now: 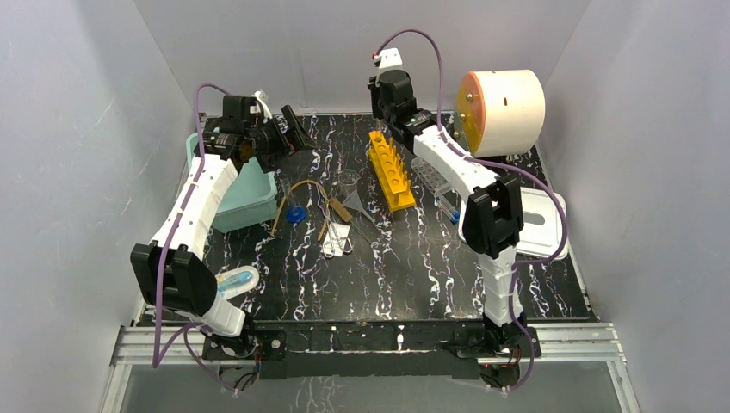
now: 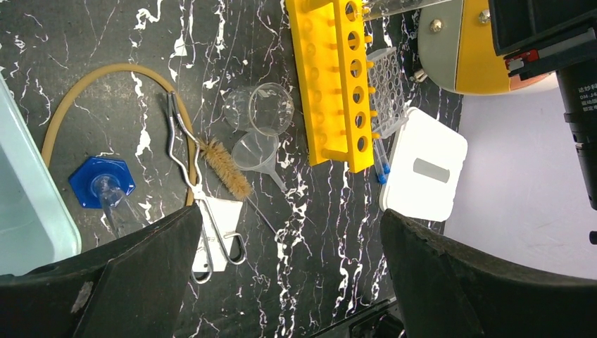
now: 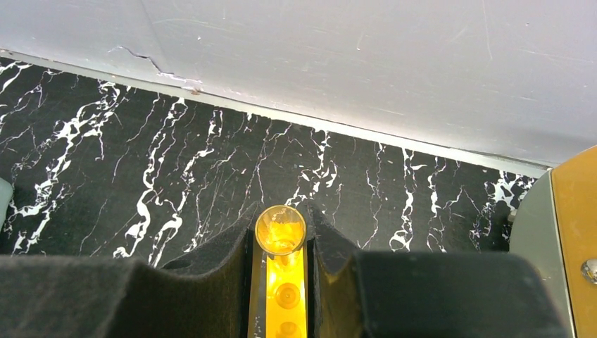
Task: Organize the chemistry lab equipment
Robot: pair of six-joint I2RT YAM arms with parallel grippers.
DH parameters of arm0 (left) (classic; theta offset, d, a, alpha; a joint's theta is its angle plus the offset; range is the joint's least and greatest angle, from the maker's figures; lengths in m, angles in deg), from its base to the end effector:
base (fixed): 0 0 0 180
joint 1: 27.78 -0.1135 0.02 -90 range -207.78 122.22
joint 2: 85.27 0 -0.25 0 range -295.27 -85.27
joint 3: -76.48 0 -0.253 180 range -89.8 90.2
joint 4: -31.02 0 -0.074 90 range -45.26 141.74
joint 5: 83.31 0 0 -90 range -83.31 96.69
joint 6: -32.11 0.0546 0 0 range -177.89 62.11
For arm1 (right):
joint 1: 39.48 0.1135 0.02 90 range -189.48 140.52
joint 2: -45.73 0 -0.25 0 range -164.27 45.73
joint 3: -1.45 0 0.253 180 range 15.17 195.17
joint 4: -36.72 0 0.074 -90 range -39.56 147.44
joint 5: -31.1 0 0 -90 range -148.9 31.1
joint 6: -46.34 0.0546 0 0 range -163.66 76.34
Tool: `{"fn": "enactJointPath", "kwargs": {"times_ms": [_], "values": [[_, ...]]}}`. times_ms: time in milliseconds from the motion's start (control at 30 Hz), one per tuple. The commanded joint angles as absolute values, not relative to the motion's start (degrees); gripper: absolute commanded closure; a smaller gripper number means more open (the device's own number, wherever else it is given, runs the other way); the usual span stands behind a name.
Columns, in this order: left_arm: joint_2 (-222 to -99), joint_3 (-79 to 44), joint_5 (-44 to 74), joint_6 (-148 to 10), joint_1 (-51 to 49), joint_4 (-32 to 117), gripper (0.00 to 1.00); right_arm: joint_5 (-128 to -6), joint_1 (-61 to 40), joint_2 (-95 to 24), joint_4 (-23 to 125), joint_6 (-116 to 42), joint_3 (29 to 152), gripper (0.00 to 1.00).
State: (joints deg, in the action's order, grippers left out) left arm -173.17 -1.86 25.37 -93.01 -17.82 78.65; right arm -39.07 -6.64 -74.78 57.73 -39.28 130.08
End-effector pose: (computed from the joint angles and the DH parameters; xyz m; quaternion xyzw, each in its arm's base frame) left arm 0.3525 -0.0797 0.3534 -0.1151 0.8664 -0.3102 0.3739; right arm 0.4466 0.2662 0.3367 -0.0853 0.7731 0.0683 0.6248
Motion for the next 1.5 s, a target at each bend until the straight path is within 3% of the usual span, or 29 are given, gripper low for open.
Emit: {"fn": "enactJointPath", "kwargs": {"times_ms": [0, 1000, 1467], "values": [[-173.0, -1.2, 27.4, -92.4, -18.4, 78.9, 0.02, -38.0, -6.7, -76.2, 53.0, -40.4, 132.8, 0.71], [-172.5, -1.7, 26.1, -91.4, -18.6, 79.7, 0.02, -37.8, -6.9, -82.3, 52.4, -37.9, 131.8, 0.69], [-172.6, -1.9, 26.3, -91.3, -18.9, 79.7, 0.02, -37.9, -6.9, -79.7, 45.6, -37.5, 122.3, 0.60]]}}
